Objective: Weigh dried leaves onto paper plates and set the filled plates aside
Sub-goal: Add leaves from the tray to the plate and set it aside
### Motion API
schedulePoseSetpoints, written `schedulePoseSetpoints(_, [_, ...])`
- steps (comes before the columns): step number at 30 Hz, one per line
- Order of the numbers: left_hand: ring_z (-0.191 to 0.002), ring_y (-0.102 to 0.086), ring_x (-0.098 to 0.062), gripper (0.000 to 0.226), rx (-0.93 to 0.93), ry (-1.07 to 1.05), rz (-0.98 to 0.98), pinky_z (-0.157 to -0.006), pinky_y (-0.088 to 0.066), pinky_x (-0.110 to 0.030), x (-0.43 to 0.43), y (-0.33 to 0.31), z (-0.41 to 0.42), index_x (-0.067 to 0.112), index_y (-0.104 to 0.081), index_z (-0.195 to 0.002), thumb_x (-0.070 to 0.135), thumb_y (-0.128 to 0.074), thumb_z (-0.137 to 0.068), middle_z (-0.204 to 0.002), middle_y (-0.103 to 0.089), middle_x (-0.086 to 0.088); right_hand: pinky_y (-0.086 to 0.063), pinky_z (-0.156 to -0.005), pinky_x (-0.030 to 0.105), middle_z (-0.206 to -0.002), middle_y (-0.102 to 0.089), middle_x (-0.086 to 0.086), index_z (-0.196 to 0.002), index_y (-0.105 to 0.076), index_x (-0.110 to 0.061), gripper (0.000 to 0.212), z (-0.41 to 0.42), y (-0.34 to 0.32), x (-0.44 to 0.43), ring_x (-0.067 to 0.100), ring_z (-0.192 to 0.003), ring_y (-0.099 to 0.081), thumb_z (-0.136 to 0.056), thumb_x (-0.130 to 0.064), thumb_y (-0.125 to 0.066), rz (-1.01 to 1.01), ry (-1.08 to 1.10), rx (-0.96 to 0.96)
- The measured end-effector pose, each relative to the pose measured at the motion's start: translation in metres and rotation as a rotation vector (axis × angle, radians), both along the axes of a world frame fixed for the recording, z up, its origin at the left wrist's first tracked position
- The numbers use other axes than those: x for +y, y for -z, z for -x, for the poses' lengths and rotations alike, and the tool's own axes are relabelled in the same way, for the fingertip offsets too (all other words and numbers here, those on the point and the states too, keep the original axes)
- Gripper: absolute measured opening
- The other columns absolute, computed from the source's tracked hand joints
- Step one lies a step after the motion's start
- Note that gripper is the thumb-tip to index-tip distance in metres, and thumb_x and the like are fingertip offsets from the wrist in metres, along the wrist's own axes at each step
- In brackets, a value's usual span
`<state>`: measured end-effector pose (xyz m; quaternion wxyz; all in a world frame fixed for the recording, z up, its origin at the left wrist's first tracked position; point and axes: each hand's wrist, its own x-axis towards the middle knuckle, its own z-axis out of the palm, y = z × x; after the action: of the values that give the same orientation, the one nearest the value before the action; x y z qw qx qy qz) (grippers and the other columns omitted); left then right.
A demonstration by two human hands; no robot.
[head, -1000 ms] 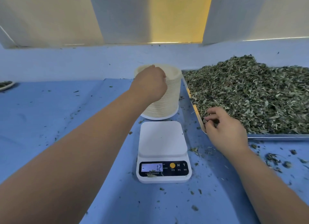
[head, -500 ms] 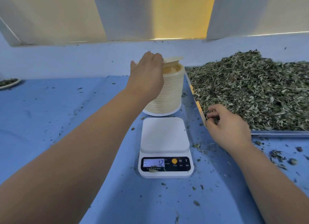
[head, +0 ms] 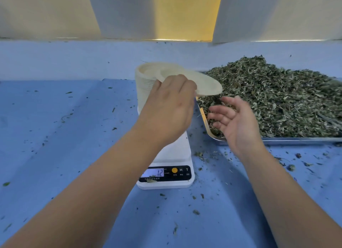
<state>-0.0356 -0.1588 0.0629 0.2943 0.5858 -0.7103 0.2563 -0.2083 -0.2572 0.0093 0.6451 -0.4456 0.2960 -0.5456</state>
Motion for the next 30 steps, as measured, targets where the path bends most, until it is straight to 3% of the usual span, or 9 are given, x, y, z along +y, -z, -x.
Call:
schedulePoseSetpoints(3, [-0.097, -0.057, -0.038, 0.031, 0.003, 0.08, 0.054, -0.086, -0.046, -0.054, 0.012, 0.01, 0.016, 0.0, -0.066, -0.104, 0.015, -0.04, -0.104, -0.101, -0.061, -0.017, -0.041, -0.051, 0.027, -0.075, -0.065, 0.003, -0.117, -0.06, -0.011, 0.047, 0.007, -0.003, 0.003, 0.019, -0.065, -0.061, -0.097, -0.052, -0.049, -0.098, -0.199, -0.127])
schedulePoseSetpoints(9, [-0.121, -0.057, -0.034, 0.023, 0.145, 0.181, 0.084, -0.102, -0.043, -0.053, 0.033, 0.036, 0.015, 0.001, -0.067, -0.112, 0.012, -0.051, -0.1, -0.117, -0.065, -0.014, -0.026, -0.034, 0.018, -0.065, -0.043, -0.001, -0.093, -0.054, -0.011, 0.006, 0.002, -0.002, 0.01, 0.008, -0.046, -0.038, -0.097, -0.014, -0.051, -0.058, -0.27, 0.001])
schedulePoseSetpoints(12, [-0.14, -0.044, -0.017, 0.03, 0.484, 0.158, 0.091, -0.113, -0.032, -0.019, 0.046, 0.047, 0.003, 0.007, -0.063, -0.127, 0.016, -0.051, -0.101, -0.144, -0.054, -0.004, -0.024, -0.032, 0.018, -0.06, -0.046, 0.001, -0.084, -0.065, -0.009, 0.016, -0.007, 0.002, 0.015, 0.008, -0.042, -0.036, -0.096, -0.005, -0.054, -0.034, -0.235, 0.142])
schedulePoseSetpoints(15, [-0.134, -0.033, 0.02, 0.04, 0.906, 0.061, 0.029, -0.099, -0.022, 0.004, 0.056, 0.062, -0.011, 0.029, -0.051, -0.141, 0.031, -0.044, -0.101, -0.155, -0.037, 0.018, -0.025, -0.033, 0.018, -0.062, -0.05, 0.0, -0.096, -0.068, -0.004, 0.011, -0.014, 0.003, 0.021, 0.008, -0.044, -0.038, -0.096, -0.008, -0.058, 0.004, -0.324, 0.226])
schedulePoseSetpoints(17, [-0.122, -0.035, 0.031, 0.048, 1.23, 0.049, -0.074, -0.103, -0.025, -0.002, 0.057, 0.074, -0.028, 0.04, -0.042, -0.149, 0.043, -0.043, -0.101, -0.149, -0.038, 0.033, -0.027, -0.033, 0.017, -0.064, -0.053, 0.001, -0.1, -0.071, -0.004, 0.012, -0.019, 0.006, 0.023, 0.007, -0.045, -0.04, -0.096, -0.01, -0.061, 0.011, -0.384, 0.265])
schedulePoseSetpoints(20, [-0.133, -0.042, 0.013, 0.063, 1.516, 0.062, -0.184, -0.12, -0.028, -0.026, 0.051, 0.087, -0.049, 0.04, -0.04, -0.155, 0.057, -0.047, -0.095, -0.15, -0.043, 0.03, -0.028, -0.032, 0.016, -0.065, -0.057, 0.003, -0.095, -0.074, -0.006, 0.012, -0.024, 0.013, 0.024, 0.007, -0.045, -0.043, -0.096, -0.011, -0.064, 0.001, -0.387, 0.294])
schedulePoseSetpoints(25, [-0.153, -0.022, -0.031, 0.084, 1.571, 0.084, -0.262, -0.127, -0.018, -0.055, 0.043, 0.094, -0.064, 0.003, -0.028, -0.152, 0.06, -0.047, -0.093, -0.163, -0.023, -0.014, -0.025, -0.032, 0.018, -0.069, -0.059, 0.005, -0.1, -0.073, -0.001, 0.017, -0.029, 0.019, 0.024, 0.008, -0.046, -0.042, -0.094, -0.016, -0.069, 0.03, -0.309, 0.377])
schedulePoseSetpoints(27, [-0.153, -0.026, -0.03, 0.084, 1.562, 0.043, -0.291, -0.126, -0.022, -0.056, 0.04, 0.097, -0.07, 0.006, -0.033, -0.152, 0.064, -0.045, -0.092, -0.162, -0.029, -0.015, -0.024, -0.033, 0.018, -0.068, -0.06, 0.007, -0.102, -0.075, -0.007, 0.015, -0.032, 0.021, 0.024, 0.01, -0.045, -0.041, -0.094, -0.019, -0.07, 0.084, -0.264, 0.447])
schedulePoseSetpoints(30, [-0.15, -0.038, -0.018, 0.081, 1.592, 0.016, -0.322, -0.125, -0.027, -0.049, 0.035, 0.103, -0.076, 0.02, -0.044, -0.154, 0.068, -0.044, -0.088, -0.161, -0.043, 0.001, -0.031, -0.037, 0.022, -0.065, -0.063, 0.009, -0.102, -0.077, -0.022, 0.012, -0.039, 0.023, 0.028, 0.014, -0.043, -0.043, -0.097, -0.028, -0.067, 0.189, -0.194, 0.629])
